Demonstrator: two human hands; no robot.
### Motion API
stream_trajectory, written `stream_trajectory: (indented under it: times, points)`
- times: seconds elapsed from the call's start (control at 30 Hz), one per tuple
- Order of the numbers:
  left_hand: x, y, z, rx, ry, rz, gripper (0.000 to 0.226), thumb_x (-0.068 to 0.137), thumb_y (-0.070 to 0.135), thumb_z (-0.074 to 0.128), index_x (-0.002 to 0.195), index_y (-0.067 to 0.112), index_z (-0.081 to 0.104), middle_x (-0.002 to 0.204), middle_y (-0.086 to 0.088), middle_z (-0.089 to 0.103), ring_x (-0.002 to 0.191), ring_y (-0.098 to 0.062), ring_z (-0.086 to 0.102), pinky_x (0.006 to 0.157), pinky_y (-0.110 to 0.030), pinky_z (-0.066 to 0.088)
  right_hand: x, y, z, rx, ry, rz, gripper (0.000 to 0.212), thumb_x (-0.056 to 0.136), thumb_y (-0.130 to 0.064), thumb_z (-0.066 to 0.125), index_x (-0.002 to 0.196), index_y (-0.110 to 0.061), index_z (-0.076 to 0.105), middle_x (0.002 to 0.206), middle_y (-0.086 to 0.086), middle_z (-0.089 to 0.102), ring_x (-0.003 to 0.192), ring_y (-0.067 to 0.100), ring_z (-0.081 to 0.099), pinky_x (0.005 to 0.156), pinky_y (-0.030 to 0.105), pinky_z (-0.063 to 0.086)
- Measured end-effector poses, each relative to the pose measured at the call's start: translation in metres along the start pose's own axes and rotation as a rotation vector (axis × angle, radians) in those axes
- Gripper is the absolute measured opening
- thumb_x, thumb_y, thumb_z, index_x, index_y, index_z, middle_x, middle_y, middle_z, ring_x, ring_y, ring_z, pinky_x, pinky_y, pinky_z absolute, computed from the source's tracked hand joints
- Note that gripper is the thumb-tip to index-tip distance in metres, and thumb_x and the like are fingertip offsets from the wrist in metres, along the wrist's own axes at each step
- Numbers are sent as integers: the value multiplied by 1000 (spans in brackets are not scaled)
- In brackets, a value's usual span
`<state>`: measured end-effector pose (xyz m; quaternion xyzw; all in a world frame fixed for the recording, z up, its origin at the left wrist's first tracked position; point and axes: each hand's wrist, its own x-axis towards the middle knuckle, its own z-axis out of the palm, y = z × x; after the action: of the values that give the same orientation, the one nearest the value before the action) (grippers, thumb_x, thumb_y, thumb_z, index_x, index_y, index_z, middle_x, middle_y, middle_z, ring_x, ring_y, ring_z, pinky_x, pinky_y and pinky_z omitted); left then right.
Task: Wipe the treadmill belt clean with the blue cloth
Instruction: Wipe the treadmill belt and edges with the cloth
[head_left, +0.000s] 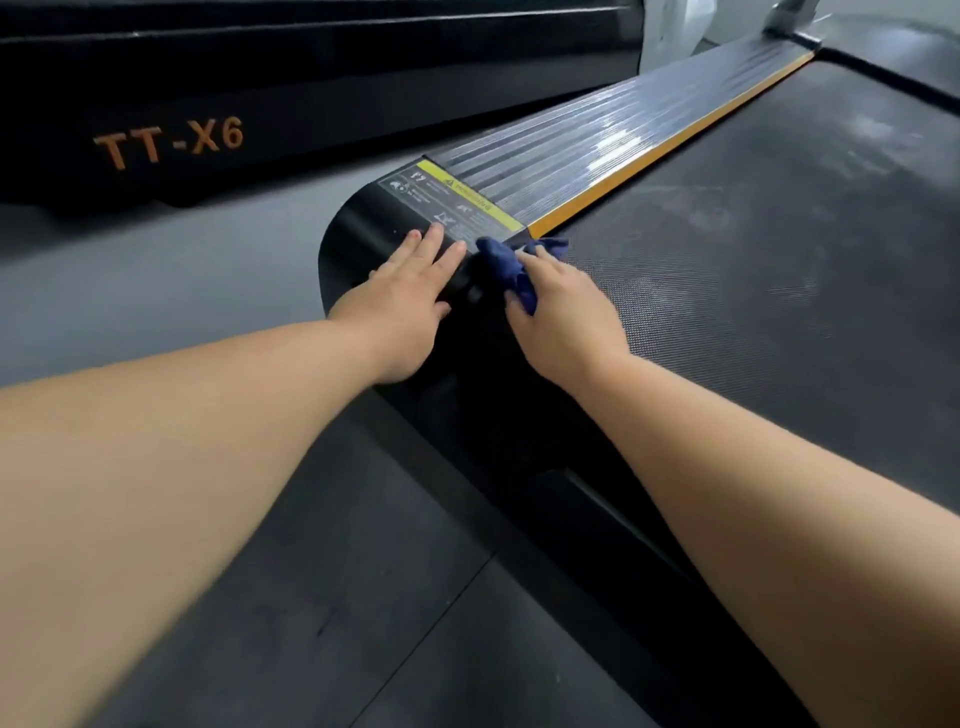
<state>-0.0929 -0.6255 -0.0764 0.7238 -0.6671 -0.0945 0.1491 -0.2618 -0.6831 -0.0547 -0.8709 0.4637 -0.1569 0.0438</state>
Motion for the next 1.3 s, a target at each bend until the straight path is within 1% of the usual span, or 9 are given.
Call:
stream_trajectory:
  times: [0.2, 0.33, 0.47, 0.6, 0.67, 0.87, 0.97, 1.17, 1.3]
  points:
    - [1, -3, 0, 139, -12, 6, 60, 102, 33, 29, 150, 30, -8, 158, 8, -16, 145, -11, -8, 117, -40, 19, -57, 37, -17, -91, 13, -204, 43, 76, -14, 71, 118, -7, 63, 131, 12, 58, 115, 35, 57, 94, 41, 46]
    - [0, -1, -4, 133, -38, -6, 61, 103, 31, 28, 149, 30, -10, 157, 8, -18, 145, -11, -10, 116, -42, 20, -115, 75, -37, -119, -14, -140, 48, 74, -11, 74, 120, -10, 63, 133, 8, 57, 120, 31, 56, 98, 33, 43]
    - [0, 0, -1, 129, -29, -32, 60, 103, 30, 27, 149, 31, -12, 157, 9, -20, 145, -11, -11, 115, -42, 23, -135, 69, -55, -111, 51, -53, 52, 67, -5, 78, 117, -11, 65, 132, 6, 58, 108, 30, 63, 85, 32, 50]
    - [2, -4, 3, 129, -19, 3, 60, 102, 30, 28, 150, 29, -9, 158, 7, -17, 146, -13, -9, 116, -44, 21, -46, 14, -30, -99, 28, -239, 60, 82, -13, 64, 139, -11, 46, 150, 9, 36, 136, 32, 37, 110, 39, 34]
    - [2, -8, 2, 132, -20, 35, 60, 102, 33, 30, 150, 29, -5, 158, 7, -14, 146, -13, -8, 116, -46, 19, -17, -3, -11, -140, -66, -193, 61, 88, -20, 56, 145, -15, 36, 154, 6, 29, 142, 29, 25, 116, 38, 24]
    - [-8, 6, 3, 260, 125, 50, 64, 97, 31, 39, 151, 23, 7, 160, 0, 1, 146, -21, 3, 114, -54, 11, -82, 49, -18, -172, 45, -287, 47, 70, -10, 70, 117, -8, 65, 127, 12, 61, 112, 34, 59, 101, 36, 39]
    - [-20, 21, 13, 278, 175, 119, 66, 94, 28, 42, 151, 22, 10, 160, -2, 5, 146, -22, 4, 115, -53, 9, -129, 76, -36, -193, 8, -249, 50, 71, -9, 72, 120, -9, 63, 131, 10, 58, 119, 33, 55, 102, 39, 42]
    - [-34, 44, 28, 347, 31, 216, 71, 91, 27, 42, 152, 23, 6, 160, 3, 3, 147, -16, -1, 116, -50, 1, -205, 109, -73, -225, -43, -192, 54, 68, -2, 77, 120, -7, 63, 135, 11, 54, 125, 33, 50, 98, 48, 47]
    - [-37, 38, 19, 162, 141, 195, 64, 87, 16, 48, 148, 21, 28, 158, -1, 14, 146, -19, 9, 117, -45, 7, -155, 61, -65, -140, 65, -252, 55, 75, -4, 60, 130, -7, 55, 144, 16, 43, 131, 35, 41, 109, 34, 31]
